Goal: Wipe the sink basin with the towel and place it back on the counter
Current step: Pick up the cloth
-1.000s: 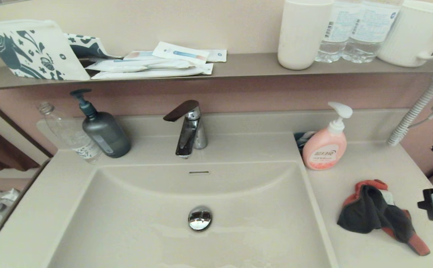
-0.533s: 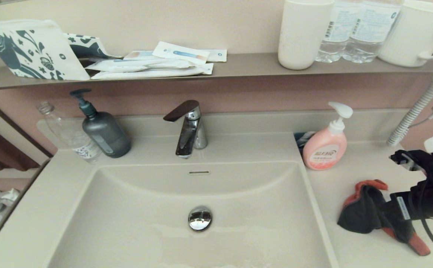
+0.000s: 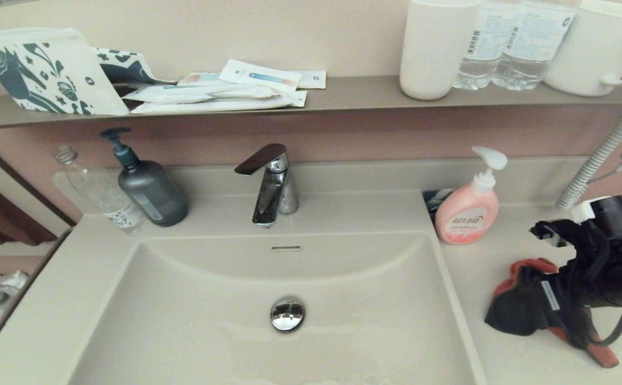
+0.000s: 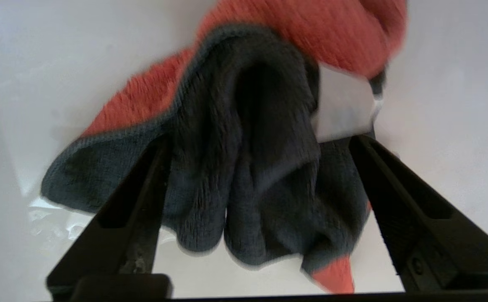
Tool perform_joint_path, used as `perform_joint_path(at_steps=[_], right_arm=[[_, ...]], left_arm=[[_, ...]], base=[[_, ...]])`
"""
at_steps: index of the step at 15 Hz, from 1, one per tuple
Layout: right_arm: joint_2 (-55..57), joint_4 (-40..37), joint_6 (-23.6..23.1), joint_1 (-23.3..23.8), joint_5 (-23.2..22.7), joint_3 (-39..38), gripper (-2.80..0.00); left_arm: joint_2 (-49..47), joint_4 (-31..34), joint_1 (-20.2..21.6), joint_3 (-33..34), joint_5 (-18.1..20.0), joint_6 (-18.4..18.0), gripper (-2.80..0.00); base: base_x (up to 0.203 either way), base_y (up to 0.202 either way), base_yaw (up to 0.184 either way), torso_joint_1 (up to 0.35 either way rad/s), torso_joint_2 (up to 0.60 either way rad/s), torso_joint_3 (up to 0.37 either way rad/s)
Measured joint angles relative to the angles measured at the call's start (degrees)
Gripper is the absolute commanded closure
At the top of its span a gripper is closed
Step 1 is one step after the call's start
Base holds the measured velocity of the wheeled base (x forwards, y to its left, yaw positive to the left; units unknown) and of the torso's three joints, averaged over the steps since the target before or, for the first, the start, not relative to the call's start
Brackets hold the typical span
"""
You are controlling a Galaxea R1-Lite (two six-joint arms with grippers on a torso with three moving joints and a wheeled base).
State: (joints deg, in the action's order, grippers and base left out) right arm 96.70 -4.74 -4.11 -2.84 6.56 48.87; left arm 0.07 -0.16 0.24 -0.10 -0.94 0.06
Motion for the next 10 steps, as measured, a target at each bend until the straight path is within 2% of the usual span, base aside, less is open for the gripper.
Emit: perform_joint_path(at_steps=[7,8,10], right_arm=[[2.8,3.1,0.1,-0.7,-1.6,0.0,-2.8],[3.2,3.4,0.2,-0.7,-1.6,0.0,0.0],[3.6,4.6,0.2,-0.8,-1.7,-0.1,0.0]], left_arm=[[0.0,0.0,0.0,0.0,0.0,0.0,0.0],[0.0,0.0,0.0,0.0,0.0,0.0,0.0],[0.0,0.0,0.0,0.0,0.0,0.0,0.0]], base=[[0.0,0.0,0.0,0.0,0.0,0.0],[0.0,0.0,0.0,0.0,0.0,0.0],[0.0,0.0,0.0,0.0,0.0,0.0]])
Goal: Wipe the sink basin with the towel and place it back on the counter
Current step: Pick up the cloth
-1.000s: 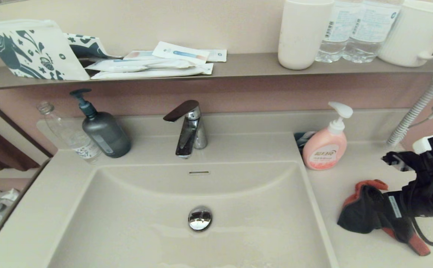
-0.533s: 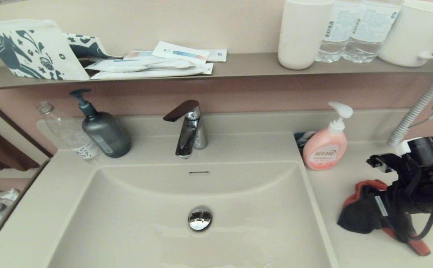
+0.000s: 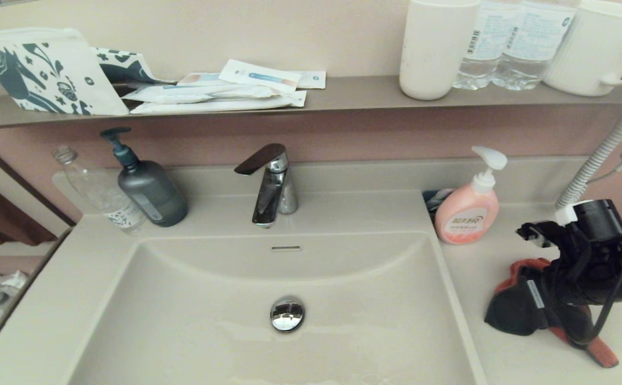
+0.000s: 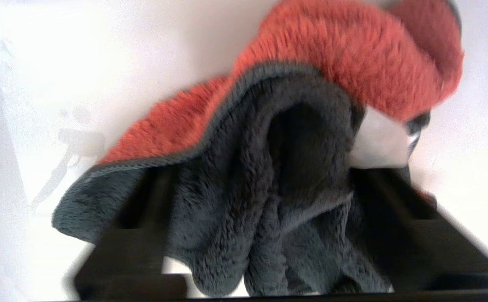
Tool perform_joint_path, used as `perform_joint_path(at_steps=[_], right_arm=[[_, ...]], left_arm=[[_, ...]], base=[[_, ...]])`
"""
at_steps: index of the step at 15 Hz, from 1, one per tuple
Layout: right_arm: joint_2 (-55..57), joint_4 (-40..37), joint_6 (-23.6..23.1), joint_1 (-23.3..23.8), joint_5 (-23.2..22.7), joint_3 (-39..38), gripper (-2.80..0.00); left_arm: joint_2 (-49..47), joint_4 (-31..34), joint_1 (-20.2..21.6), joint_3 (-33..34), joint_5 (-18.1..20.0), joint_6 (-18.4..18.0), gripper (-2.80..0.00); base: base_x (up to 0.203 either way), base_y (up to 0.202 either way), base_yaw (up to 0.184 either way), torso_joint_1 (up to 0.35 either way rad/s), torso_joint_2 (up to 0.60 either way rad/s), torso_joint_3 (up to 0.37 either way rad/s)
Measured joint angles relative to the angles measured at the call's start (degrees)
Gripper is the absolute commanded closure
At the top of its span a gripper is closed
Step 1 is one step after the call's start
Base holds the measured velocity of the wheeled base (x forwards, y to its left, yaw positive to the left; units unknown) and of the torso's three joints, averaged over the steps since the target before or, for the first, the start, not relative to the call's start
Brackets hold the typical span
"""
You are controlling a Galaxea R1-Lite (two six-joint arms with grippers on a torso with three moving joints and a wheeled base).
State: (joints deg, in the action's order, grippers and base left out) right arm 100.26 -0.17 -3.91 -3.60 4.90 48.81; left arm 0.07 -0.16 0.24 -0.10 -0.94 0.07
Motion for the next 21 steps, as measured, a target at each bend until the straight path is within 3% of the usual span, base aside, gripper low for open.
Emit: perform_joint_path(at_steps=[10,15,18,21], right_arm=[[-4.3,1.0,0.0,0.1,-0.1,-2.5,0.0],[-15.1,-8.3,0.1,-1.5,-0.4,0.0,0.0],[-20.9,-16.7,4.1,-7.2,-0.4,7.0,0.0],[-23.4,-24.0,10.9,-16.5,1.1,15.0,0.0]], left_arm=[[0.0,0.0,0.0,0.0,0.0,0.0,0.0],[0.0,0.0,0.0,0.0,0.0,0.0,0.0],[0.0,0.0,0.0,0.0,0.0,0.0,0.0],[0.0,0.0,0.0,0.0,0.0,0.0,0.0]], base=[[0.0,0.0,0.0,0.0,0.0,0.0],[0.0,0.0,0.0,0.0,0.0,0.0],[0.0,0.0,0.0,0.0,0.0,0.0],[0.0,0.0,0.0,0.0,0.0,0.0]])
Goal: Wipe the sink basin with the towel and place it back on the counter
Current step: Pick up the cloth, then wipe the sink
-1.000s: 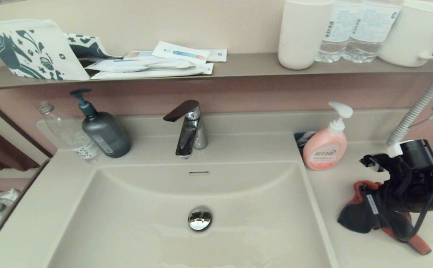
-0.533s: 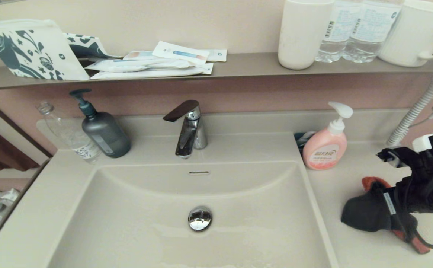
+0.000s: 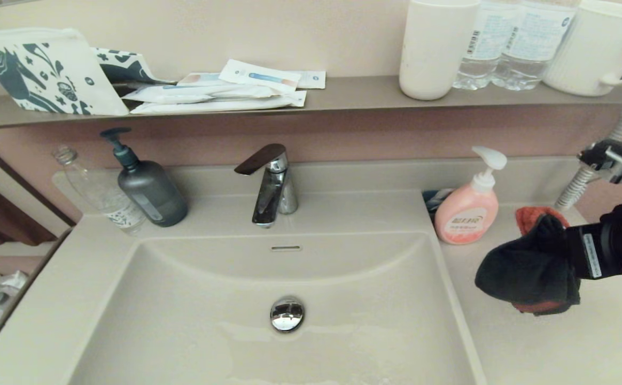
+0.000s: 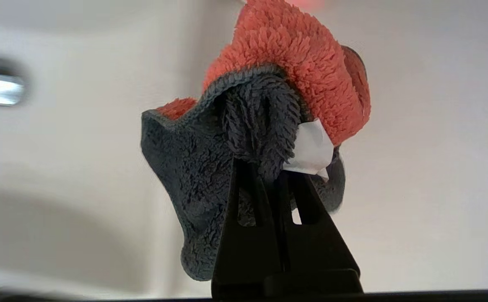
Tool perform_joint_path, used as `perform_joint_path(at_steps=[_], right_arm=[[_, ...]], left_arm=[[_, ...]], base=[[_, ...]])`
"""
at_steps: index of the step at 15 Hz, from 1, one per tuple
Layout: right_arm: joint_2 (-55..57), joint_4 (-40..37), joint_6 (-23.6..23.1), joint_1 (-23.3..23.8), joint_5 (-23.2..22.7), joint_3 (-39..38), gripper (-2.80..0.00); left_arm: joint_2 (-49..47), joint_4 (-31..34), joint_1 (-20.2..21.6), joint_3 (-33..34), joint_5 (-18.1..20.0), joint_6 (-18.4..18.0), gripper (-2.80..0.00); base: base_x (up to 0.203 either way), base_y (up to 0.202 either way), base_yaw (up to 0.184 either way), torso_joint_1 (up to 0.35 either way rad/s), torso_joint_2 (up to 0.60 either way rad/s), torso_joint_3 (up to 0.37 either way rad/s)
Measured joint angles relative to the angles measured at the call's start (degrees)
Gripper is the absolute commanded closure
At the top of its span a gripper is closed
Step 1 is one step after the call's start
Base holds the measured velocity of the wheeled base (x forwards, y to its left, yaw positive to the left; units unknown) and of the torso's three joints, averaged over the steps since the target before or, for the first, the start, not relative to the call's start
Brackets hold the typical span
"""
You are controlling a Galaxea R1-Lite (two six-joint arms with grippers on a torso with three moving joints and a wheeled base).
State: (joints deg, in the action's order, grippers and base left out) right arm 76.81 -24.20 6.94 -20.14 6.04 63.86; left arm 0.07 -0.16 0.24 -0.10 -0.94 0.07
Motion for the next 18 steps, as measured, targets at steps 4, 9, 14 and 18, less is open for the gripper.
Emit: perform_joint_path(at_steps=[4,9,14,18], right_arm=[[1.3,-1.1,6.5,-12.8,6.2,6.3,0.0],[9.0,1.2,15.0,-26.0,8.8,13.0,0.0],[20.2,6.7,17.2,-31.1,13.4,13.9,0.0],[29.3,7.5,17.5,-34.7,20.0,13.9,0.0]], left_arm=[[0.0,0.0,0.0,0.0,0.0,0.0,0.0],[0.0,0.0,0.0,0.0,0.0,0.0,0.0],[0.0,0.0,0.0,0.0,0.0,0.0,0.0],[0.0,0.0,0.0,0.0,0.0,0.0,0.0]], base=[[0.0,0.0,0.0,0.0,0.0,0.0],[0.0,0.0,0.0,0.0,0.0,0.0],[0.0,0.0,0.0,0.0,0.0,0.0],[0.0,0.0,0.0,0.0,0.0,0.0]])
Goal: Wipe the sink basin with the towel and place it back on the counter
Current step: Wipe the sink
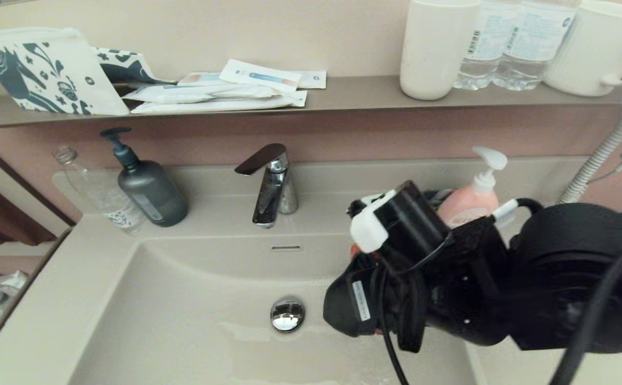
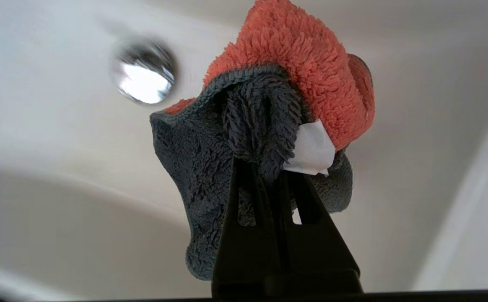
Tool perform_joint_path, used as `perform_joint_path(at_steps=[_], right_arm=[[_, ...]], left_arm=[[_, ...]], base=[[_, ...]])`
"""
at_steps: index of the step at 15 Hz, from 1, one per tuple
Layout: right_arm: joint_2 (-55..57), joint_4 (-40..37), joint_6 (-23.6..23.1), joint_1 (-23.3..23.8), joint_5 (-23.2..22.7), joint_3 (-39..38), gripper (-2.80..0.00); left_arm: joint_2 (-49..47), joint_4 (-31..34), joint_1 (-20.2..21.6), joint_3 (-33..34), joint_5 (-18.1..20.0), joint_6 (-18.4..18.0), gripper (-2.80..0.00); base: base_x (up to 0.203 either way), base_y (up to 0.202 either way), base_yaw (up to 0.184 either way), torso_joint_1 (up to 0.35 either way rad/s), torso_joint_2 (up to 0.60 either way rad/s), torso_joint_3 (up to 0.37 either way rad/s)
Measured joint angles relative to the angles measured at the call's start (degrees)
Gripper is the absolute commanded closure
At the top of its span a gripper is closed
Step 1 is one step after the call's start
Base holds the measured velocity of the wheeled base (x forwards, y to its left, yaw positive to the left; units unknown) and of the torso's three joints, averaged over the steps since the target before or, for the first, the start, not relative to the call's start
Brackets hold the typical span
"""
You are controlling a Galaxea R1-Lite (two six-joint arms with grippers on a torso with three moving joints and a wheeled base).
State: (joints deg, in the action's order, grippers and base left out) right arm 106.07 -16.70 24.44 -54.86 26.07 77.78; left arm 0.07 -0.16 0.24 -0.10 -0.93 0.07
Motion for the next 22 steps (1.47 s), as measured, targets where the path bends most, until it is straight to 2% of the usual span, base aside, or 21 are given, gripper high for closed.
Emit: perform_joint_path(at_steps=[6,13,15,18,22], right_arm=[[9.3,-6.1,0.7,-1.8,5.4,0.0,0.0],[17.8,-9.1,4.7,-2.8,8.4,-0.1,0.0],[19.0,-10.0,7.4,-2.8,9.0,-0.3,0.0],[19.7,-14.8,12.2,-2.7,11.5,-0.2,0.0],[15.3,-24.5,12.3,-1.4,13.0,1.8,0.0]], left_arm=[[0.0,0.0,0.0,0.0,0.0,0.0,0.0],[0.0,0.0,0.0,0.0,0.0,0.0,0.0],[0.0,0.0,0.0,0.0,0.0,0.0,0.0],[0.0,0.0,0.0,0.0,0.0,0.0,0.0],[0.0,0.0,0.0,0.0,0.0,0.0,0.0]], base=[[0.0,0.0,0.0,0.0,0.0,0.0],[0.0,0.0,0.0,0.0,0.0,0.0],[0.0,0.0,0.0,0.0,0.0,0.0],[0.0,0.0,0.0,0.0,0.0,0.0],[0.0,0.0,0.0,0.0,0.0,0.0]])
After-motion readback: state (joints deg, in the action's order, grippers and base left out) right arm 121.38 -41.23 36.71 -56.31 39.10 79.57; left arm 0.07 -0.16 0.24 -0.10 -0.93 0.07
